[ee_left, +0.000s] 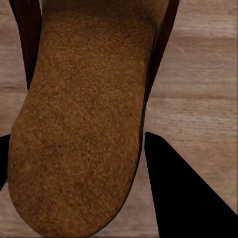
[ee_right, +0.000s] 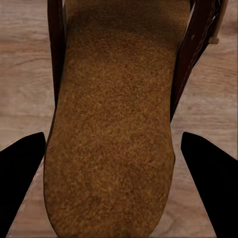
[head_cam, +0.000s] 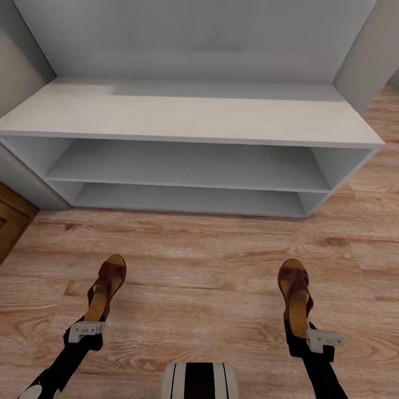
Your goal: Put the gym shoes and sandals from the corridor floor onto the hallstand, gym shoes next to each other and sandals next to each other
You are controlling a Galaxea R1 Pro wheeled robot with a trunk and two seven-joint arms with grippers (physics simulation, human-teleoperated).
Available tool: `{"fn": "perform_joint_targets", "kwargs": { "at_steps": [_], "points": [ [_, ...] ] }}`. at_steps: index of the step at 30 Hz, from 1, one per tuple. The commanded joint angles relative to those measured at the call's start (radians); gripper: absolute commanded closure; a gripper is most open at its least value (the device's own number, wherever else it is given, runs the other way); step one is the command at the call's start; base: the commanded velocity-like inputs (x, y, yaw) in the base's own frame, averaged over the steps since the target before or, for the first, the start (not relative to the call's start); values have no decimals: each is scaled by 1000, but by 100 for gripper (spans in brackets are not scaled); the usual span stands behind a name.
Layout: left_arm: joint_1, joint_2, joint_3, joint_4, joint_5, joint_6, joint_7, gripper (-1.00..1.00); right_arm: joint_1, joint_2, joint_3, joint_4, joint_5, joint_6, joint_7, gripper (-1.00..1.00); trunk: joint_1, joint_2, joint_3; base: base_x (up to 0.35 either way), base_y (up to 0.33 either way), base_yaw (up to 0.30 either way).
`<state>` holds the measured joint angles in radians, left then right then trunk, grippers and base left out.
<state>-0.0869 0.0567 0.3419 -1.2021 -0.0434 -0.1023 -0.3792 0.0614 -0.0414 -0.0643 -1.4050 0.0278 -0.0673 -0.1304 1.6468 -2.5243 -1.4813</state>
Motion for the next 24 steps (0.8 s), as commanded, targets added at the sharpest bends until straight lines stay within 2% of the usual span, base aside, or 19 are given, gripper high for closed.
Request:
{"fn": "perform_joint_targets", "kwargs": {
  "at_steps": [1,9,15,24],
  "points": [
    [0,0,0,0,-2,-1,0,100,0,0,0,0,0,0,2,100,0,0,0,281,150,0],
    [0,0,-1,1,-2,-2,-1,100,0,0,0,0,-1,0,2,100,0,0,0,207,102,0],
    [0,0,-1,1,-3,-2,-1,100,0,0,0,0,-2,0,2,100,0,0,3,66,32,-56],
    [-1,-1,-1,1,-3,-2,0,100,0,0,0,0,-2,0,2,100,0,0,13,18,9,-142]
  ]
}}
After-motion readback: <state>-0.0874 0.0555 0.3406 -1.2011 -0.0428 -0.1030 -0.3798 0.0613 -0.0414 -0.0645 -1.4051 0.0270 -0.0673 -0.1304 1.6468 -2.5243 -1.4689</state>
